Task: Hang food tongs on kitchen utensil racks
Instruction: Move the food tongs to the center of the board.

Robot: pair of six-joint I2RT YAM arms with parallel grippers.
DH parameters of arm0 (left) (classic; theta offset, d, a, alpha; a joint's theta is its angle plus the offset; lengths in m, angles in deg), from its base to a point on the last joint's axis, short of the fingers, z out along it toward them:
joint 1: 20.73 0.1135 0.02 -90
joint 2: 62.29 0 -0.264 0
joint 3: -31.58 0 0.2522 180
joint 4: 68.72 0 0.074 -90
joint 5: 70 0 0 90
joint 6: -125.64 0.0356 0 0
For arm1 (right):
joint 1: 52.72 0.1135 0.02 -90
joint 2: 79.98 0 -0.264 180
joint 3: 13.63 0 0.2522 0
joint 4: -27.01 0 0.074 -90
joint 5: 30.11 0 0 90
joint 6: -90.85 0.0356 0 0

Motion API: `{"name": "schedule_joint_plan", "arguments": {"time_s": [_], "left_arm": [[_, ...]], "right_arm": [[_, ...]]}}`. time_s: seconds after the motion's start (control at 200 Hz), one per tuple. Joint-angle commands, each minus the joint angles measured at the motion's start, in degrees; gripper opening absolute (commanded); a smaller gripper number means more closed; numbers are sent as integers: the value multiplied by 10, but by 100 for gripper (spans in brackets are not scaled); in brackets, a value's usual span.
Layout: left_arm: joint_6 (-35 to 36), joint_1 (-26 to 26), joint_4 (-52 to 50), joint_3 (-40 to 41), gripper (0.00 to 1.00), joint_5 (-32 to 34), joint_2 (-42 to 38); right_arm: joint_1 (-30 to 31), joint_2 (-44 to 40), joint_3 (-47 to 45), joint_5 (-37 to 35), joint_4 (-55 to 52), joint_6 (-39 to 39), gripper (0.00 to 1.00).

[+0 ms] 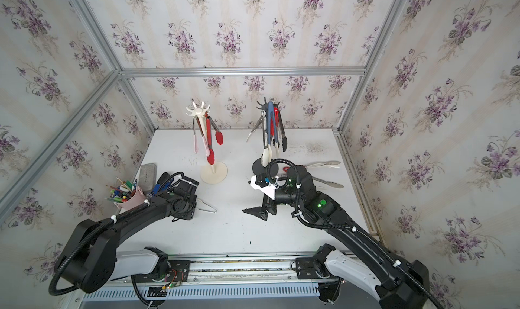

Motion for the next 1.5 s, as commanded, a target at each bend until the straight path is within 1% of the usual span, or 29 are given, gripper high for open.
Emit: {"name": "schedule_joint_plan", "arguments": {"time_s": [0.0, 0.07, 0.13, 0.19, 0.21, 0.28, 0.335, 0.4, 0.455, 0.51, 0.59, 0.659, 0.729, 0.899, 0.944, 1.074, 1.199, 1.494], "left_arm": [[-112, -22, -22, 13, 5, 37, -8], [-127, -30, -24, 20, 8, 35, -5], [-144, -41, -24, 25, 9, 42, -6], [-144, -47, -23, 23, 14, 49, -3], [-144, -47, -23, 21, 19, 50, -1], [-144, -48, -24, 12, 45, 54, 2], [-144, -49, -23, 4, 61, 57, 2], [-128, -48, -26, -3, 73, 67, -10], [-117, -47, -32, -4, 77, 68, -22], [-99, -47, -34, -1, 79, 68, -37], [-51, -47, -42, -5, 80, 71, -59], [30, -48, -55, -20, 80, 84, -88], [86, -48, -96, -44, 80, 80, -107], [301, -48, -126, -71, 81, 68, -150], [340, -48, -141, -74, 81, 61, -157], [457, -48, -141, -74, 81, 36, -183], [586, -46, -133, -82, 81, -2, -185], [784, -44, -118, -95, 81, -45, -172]], "right_arm": [[0, 4, 3, 44, 30, -15, 100], [0, 4, 3, 43, 27, -18, 100], [0, 4, 1, 43, 22, -20, 100], [0, 1, -1, 41, 20, -16, 100], [-1, -1, -2, 40, 20, -15, 100], [0, -6, -8, 36, 22, -8, 100], [0, -9, -12, 33, 22, -4, 100], [0, -12, -18, 25, 22, -3, 100], [0, -14, -19, 13, 17, -7, 100], [-1, -15, -19, 4, 14, -8, 100], [0, -15, -21, 3, 13, -7, 100], [-1, -14, -21, -1, 8, -7, 100], [-1, -10, -21, -3, 2, -10, 100], [-1, 6, -16, 4, 2, -17, 100], [-1, 11, -13, 3, 2, -20, 100], [-1, 22, -6, 6, 4, -30, 100], [-1, 34, 5, 6, -9, -44, 100], [-1, 37, 8, 4, -10, -53, 100]]}}
